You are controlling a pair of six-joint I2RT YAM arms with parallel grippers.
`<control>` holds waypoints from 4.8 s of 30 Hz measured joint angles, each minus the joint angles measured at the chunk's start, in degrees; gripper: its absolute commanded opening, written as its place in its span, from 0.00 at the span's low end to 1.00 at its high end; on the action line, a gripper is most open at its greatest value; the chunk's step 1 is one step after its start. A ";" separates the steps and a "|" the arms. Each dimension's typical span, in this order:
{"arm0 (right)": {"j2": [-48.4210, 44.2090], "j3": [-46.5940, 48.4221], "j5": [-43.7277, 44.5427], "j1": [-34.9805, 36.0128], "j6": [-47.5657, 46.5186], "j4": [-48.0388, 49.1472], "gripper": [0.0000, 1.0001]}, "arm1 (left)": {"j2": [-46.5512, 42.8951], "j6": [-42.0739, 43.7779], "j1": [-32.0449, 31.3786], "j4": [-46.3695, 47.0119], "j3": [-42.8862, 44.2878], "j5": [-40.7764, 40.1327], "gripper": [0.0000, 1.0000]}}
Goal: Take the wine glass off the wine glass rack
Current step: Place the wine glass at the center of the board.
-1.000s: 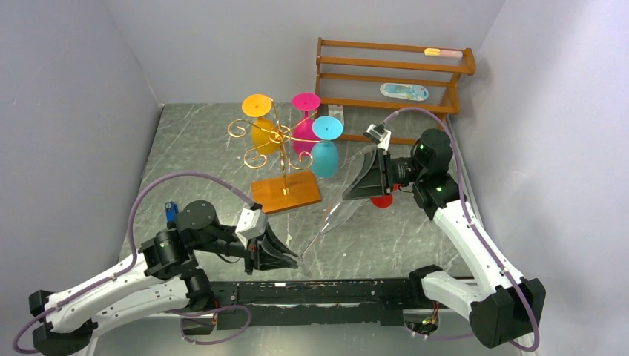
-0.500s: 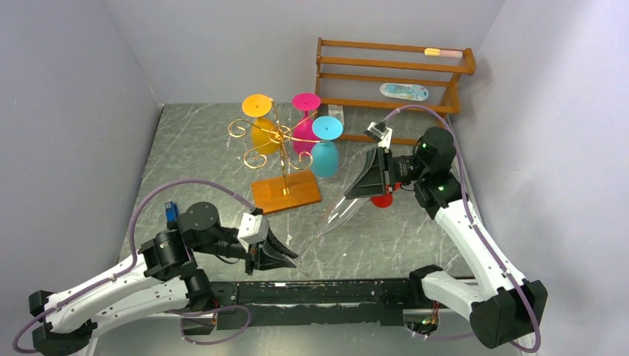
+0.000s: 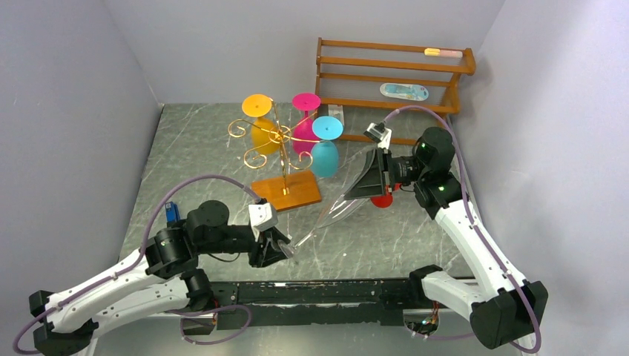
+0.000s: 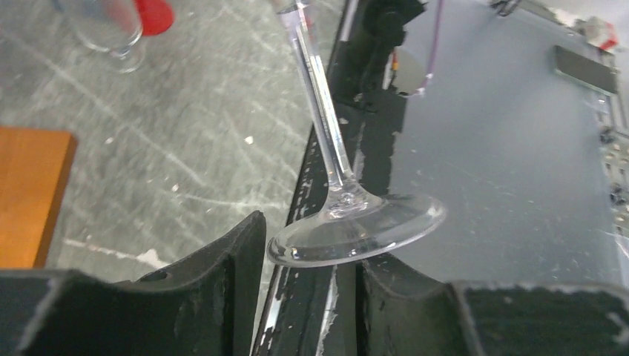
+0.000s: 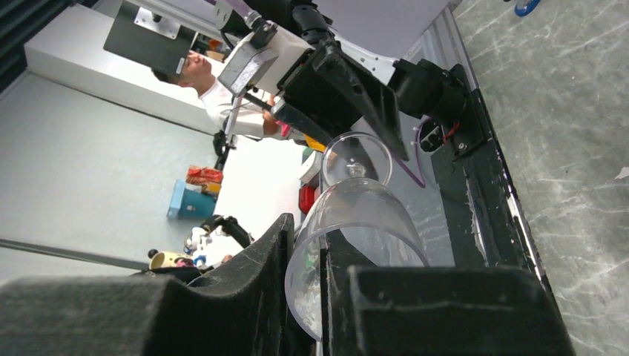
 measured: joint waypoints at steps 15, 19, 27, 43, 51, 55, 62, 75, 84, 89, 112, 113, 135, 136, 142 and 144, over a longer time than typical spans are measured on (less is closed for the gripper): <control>1.51 4.83 3.45 1.42 -13.70 -18.10 0.00 | 0.15 -0.79 0.61 -7.34 2.01 -6.82 0.72; 1.55 4.92 4.11 1.62 -15.52 -20.33 0.00 | 0.00 -1.16 0.66 -8.22 2.01 -7.26 0.74; 1.66 5.31 4.96 1.25 -17.84 -22.67 0.00 | -0.74 -1.68 0.66 -8.61 2.60 -8.17 0.75; 6.91 12.81 22.47 -0.11 -34.10 -44.92 0.00 | -2.54 -3.65 0.92 -6.67 2.78 -8.79 0.78; 5.75 17.20 37.97 -0.13 -37.77 -53.29 0.00 | -1.51 -5.81 0.92 -4.11 2.78 -11.56 0.92; 4.33 18.16 46.77 -0.11 -38.66 -57.22 0.00 | -0.92 -7.78 0.92 -1.99 2.78 -13.62 0.95; 3.06 18.32 60.24 -0.11 -39.50 -62.01 0.00 | 0.44 -10.51 0.96 -0.17 2.75 -16.50 0.96; 1.42 17.31 79.78 -0.11 -38.69 -63.10 0.00 | -0.02 -12.83 0.96 0.02 2.80 -21.31 0.96; 2.84 12.83 85.20 -0.13 -38.05 -62.16 0.00 | -2.38 -15.13 0.96 -0.02 3.13 -24.35 0.96; 3.37 12.04 86.60 -0.13 -38.03 -61.07 0.00 | -2.64 -15.61 0.96 -0.11 3.56 -24.74 0.97; 8.35 13.09 87.69 -0.11 -38.05 -58.40 0.09 | -2.01 -15.80 0.96 -1.20 6.21 -25.16 0.96; 8.50 13.18 87.69 -0.11 -38.05 -58.40 0.07 | -2.03 -15.82 0.96 -1.20 6.29 -25.16 0.96; 6.99 14.14 87.76 -0.11 -37.90 -62.53 0.05 | -2.16 -15.67 0.96 -1.22 6.56 -24.94 0.96; 7.30 13.75 87.76 -0.11 -37.92 -62.27 0.06 | -2.16 -15.54 0.96 -1.22 6.60 -24.83 0.96; 8.55 13.38 87.73 -0.11 -37.88 -60.19 0.11 | -2.19 -13.66 0.96 -1.64 8.96 -24.63 0.96; 8.50 13.14 88.00 -0.09 -37.86 -59.49 0.11 | -2.40 -13.38 0.96 -1.64 9.77 -24.63 0.96</control>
